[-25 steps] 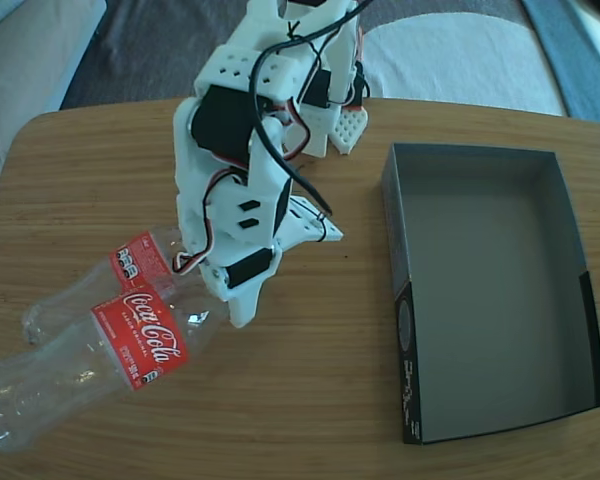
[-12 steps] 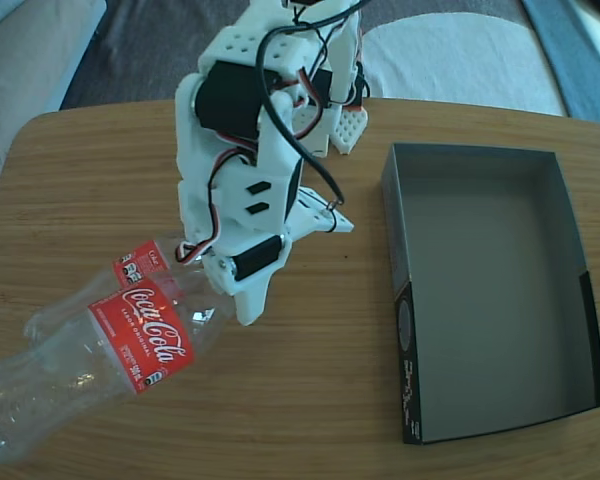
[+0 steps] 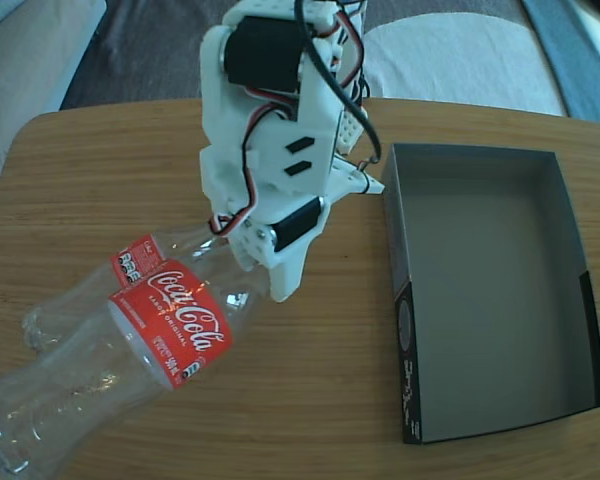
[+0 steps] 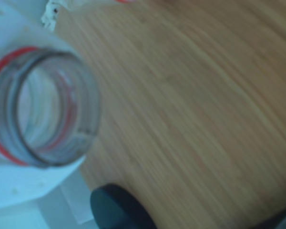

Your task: Grasp the bottles and put them in the box.

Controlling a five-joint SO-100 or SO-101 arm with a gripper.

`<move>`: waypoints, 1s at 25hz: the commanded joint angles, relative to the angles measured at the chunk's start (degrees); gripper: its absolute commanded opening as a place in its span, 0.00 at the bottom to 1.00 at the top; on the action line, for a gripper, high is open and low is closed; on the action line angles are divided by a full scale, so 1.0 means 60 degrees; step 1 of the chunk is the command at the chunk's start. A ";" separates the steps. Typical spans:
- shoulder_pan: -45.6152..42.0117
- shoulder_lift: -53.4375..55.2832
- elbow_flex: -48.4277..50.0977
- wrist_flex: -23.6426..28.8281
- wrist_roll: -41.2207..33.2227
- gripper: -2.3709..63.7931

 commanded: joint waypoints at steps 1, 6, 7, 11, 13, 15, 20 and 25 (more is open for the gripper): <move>-0.0117 0.0454 -0.0806 0.0688 -0.0410 0.16; -0.0542 0.0630 -0.0820 0.1978 -0.1421 0.16; -0.0586 0.0630 -0.0864 0.1978 -0.1436 0.15; -0.1069 0.0630 -0.1157 0.1978 -0.1450 0.15; -0.1289 0.0630 -0.1274 0.1978 -0.1465 0.15; -0.1567 0.0615 -0.1274 0.1978 -0.1465 0.16; -0.2505 0.0498 -0.1187 0.1978 -0.1465 0.15; -0.3384 0.0454 -0.1187 0.1978 -0.1479 0.16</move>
